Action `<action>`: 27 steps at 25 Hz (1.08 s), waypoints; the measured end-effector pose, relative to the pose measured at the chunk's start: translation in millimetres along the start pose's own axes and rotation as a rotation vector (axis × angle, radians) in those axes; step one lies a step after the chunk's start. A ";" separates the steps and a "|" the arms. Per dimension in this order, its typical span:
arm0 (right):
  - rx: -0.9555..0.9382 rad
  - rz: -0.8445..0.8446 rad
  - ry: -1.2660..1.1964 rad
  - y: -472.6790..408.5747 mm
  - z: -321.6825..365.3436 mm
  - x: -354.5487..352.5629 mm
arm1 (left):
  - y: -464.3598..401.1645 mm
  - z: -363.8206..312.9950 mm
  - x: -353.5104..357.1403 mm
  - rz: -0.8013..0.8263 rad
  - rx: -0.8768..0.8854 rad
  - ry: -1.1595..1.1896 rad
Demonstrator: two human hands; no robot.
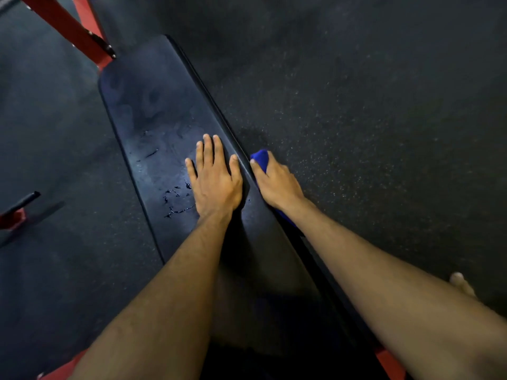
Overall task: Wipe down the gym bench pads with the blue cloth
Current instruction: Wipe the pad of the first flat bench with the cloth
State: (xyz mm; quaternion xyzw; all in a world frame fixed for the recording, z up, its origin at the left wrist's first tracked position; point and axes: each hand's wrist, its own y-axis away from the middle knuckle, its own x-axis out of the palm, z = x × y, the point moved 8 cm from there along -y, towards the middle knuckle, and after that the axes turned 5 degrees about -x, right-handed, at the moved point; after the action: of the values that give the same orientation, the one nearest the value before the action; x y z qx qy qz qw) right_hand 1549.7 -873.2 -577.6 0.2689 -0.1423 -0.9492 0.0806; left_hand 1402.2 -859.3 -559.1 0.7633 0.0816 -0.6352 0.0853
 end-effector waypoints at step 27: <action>0.469 0.007 0.131 139.1 -54.0 -10.5 | 1.4 -14.4 -1.8 0.154 0.288 0.019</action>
State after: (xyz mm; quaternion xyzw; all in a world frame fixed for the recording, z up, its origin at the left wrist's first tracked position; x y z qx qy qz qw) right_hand 1598.0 -1014.7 -572.9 0.3408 -0.3542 -0.8704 0.0285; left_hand 1415.9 -857.3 -554.7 0.7774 -0.0682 -0.6248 0.0226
